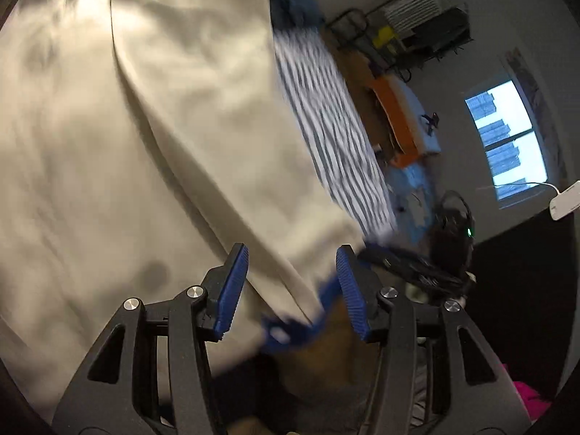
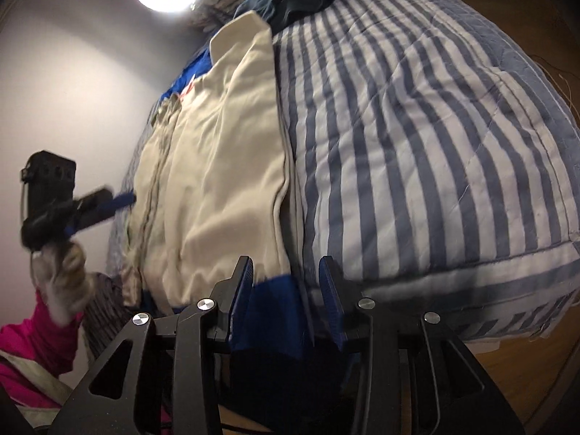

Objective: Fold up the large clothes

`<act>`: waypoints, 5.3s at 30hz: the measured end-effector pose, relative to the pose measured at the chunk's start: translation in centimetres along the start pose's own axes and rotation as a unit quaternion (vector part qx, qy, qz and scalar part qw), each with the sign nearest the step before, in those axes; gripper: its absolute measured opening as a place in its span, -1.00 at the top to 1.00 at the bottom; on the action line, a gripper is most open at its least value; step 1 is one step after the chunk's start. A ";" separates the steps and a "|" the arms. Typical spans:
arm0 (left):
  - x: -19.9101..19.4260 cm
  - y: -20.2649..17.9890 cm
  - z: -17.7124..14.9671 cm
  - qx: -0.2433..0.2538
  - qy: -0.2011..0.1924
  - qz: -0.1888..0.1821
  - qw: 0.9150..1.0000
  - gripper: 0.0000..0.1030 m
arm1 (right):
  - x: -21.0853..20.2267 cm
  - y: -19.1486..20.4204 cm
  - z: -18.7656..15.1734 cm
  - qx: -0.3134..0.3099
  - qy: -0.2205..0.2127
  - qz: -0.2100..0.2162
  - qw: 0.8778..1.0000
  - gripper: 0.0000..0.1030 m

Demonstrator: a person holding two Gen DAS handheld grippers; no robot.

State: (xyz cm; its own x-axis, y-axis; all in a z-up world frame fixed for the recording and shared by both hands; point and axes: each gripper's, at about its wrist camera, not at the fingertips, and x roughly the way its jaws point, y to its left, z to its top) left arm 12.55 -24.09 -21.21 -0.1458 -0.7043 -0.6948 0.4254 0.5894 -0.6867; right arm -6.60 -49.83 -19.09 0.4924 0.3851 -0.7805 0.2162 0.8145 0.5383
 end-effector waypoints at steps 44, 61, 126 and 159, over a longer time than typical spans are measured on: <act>5.7 0.9 -6.6 -0.067 0.032 -0.107 0.991 0.87 | 1.4 -0.2 -1.0 0.032 0.030 0.082 0.996 0.82; 5.4 0.1 -7.4 0.024 0.028 0.027 0.999 0.87 | 2.5 0.8 -1.0 -0.040 0.015 0.008 0.999 0.37; -7.4 7.6 -7.1 -0.067 -0.152 0.021 0.986 -0.04 | 5.3 19.4 -1.4 -0.258 0.110 0.031 0.959 0.44; -0.9 5.9 -5.7 -0.004 -0.077 0.052 0.996 0.84 | 12.4 6.1 28.0 0.057 -0.084 0.077 0.992 -0.17</act>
State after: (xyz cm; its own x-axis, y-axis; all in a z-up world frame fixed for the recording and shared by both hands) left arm 10.12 -17.75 -25.91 0.0373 -0.6904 -0.7225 0.4241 0.6656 -0.6141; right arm 24.47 -52.24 -16.53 0.6587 0.4151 -0.6275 0.2169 0.6939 0.6867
